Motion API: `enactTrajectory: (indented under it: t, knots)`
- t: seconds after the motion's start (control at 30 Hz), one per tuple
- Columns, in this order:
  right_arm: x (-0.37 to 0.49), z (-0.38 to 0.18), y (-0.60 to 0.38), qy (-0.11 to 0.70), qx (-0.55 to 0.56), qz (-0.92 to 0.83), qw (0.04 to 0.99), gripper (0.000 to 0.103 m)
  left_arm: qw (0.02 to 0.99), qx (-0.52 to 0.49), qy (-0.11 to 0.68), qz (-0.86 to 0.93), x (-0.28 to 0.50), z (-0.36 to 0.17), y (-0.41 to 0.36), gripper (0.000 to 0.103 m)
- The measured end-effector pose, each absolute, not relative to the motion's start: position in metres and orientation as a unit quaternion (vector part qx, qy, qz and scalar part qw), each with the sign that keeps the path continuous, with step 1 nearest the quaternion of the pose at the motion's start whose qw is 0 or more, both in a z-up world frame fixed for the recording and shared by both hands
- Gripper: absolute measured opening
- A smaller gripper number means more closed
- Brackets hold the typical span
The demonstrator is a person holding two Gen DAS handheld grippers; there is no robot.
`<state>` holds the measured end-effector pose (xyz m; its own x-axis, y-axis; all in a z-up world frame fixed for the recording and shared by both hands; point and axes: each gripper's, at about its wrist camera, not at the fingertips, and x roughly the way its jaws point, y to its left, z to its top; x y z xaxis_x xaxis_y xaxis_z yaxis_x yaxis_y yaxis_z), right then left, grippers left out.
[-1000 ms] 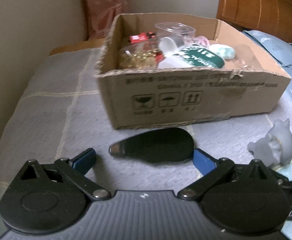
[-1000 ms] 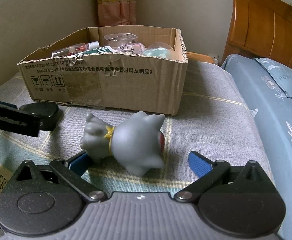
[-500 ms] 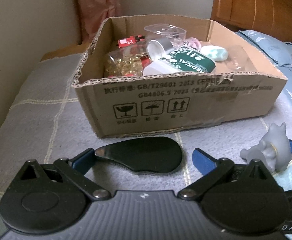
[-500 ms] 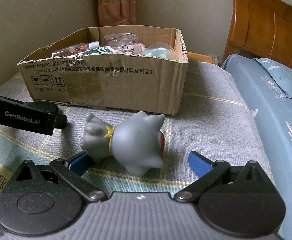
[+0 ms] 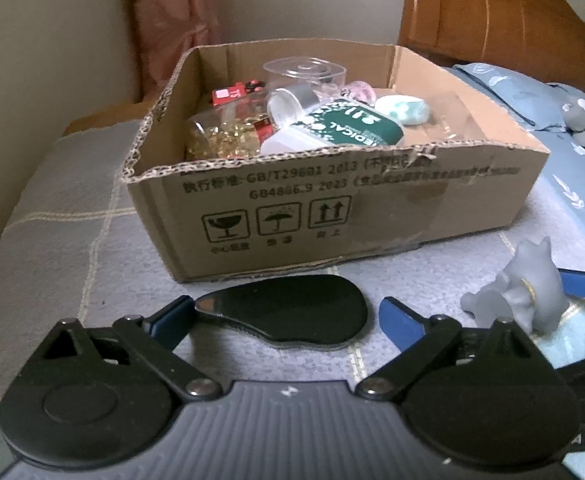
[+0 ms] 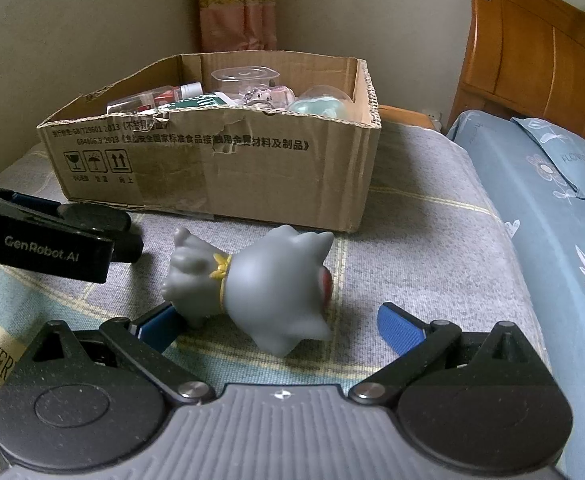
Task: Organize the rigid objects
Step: 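Grasp the black oval object with the left tool while the right tool grasps the grey cat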
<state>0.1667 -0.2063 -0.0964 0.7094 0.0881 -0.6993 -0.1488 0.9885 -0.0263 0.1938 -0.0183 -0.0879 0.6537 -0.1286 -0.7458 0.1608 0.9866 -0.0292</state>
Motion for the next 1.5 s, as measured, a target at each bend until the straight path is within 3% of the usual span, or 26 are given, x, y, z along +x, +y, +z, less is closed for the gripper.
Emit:
enactTrajectory:
  t: [0.77,1.13,1.23,1.4,1.5]
  knots:
    - [0.175,-0.093,-0.202,0.392,-0.052,0.088,0.914,0.103,0.912,0.026,0.407,-0.050,0.196,-0.089,-0.018,0.101]
    - [0.181,-0.089,-0.198,0.397,-0.060,0.089,0.912,0.103,0.905,0.016,0.422,-0.047,0.196,-0.087,-0.022,0.098]
    - [0.180,-0.086,-0.196,0.394,-0.065,0.090,0.912,0.099,0.905,0.018,0.421,-0.051,0.197,-0.086,-0.022,0.093]
    - [0.180,-0.083,-0.196,0.397,-0.062,0.094,0.911,0.079,0.906,0.020,0.420,-0.054,0.197,-0.085,-0.023,0.090]
    - [0.178,-0.082,-0.195,0.398,-0.064,0.096,0.910,0.078,0.905,0.022,0.422,-0.058,0.198,-0.085,-0.022,0.090]
